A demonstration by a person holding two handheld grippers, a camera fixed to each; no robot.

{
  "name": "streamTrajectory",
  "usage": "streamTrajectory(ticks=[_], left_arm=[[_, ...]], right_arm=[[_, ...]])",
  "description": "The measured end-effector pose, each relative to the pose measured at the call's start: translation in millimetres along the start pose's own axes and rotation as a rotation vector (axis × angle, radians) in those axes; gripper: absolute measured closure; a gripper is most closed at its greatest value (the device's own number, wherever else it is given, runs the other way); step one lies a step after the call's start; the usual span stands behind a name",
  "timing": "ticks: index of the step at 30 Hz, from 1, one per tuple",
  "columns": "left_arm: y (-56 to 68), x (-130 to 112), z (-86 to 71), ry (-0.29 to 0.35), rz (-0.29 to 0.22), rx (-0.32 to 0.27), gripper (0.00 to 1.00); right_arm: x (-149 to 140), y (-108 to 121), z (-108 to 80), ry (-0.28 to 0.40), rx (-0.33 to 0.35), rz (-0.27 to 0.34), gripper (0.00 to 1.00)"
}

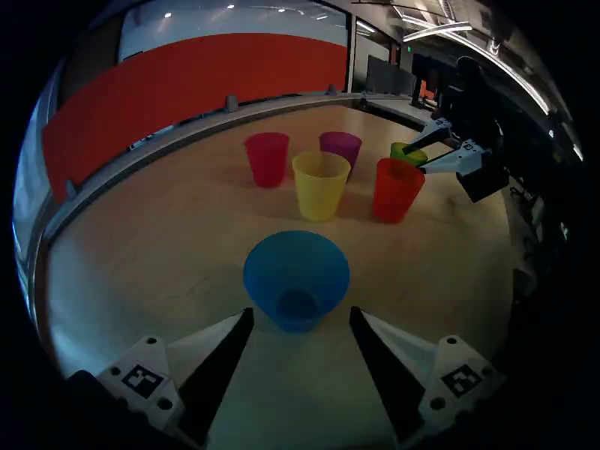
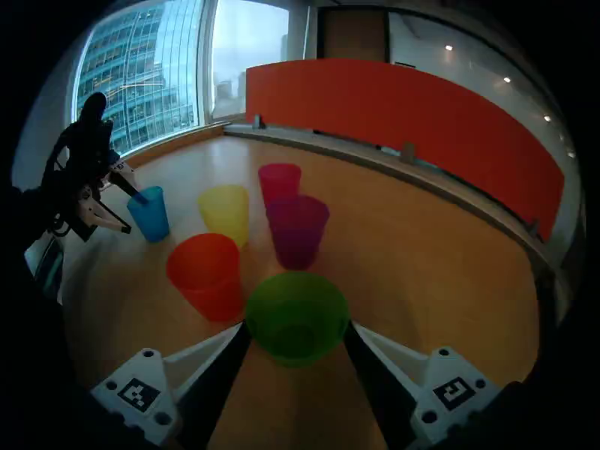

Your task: Pour water

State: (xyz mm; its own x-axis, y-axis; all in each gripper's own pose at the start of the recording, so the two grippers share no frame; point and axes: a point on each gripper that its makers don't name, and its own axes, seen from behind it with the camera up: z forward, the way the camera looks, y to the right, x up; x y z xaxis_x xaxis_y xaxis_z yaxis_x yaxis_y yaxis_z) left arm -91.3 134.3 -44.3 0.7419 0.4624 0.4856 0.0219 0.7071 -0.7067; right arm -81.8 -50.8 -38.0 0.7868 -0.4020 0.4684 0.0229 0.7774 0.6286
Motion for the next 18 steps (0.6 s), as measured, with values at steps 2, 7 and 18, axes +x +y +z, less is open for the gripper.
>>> streamTrajectory(ticks=[2, 7, 18], left_arm=[[-0.3, 0, -1.3, 0.001, -0.001, 0.001, 0.05], [-1.3, 1, -5.3, 0.01, -0.009, 0.007, 0.05], [-9.8, -6, -20.4, 0.032, -0.04, 0.042, 0.05]], right_arm=[[-1, -1, -0.3, -0.001, 0.0, 0.002, 0.05], [-4, -1, -2.3, -0.005, -0.009, -0.003, 0.0], [-15, 5, -17.9, -0.002, -0.049, 0.015, 0.0]])
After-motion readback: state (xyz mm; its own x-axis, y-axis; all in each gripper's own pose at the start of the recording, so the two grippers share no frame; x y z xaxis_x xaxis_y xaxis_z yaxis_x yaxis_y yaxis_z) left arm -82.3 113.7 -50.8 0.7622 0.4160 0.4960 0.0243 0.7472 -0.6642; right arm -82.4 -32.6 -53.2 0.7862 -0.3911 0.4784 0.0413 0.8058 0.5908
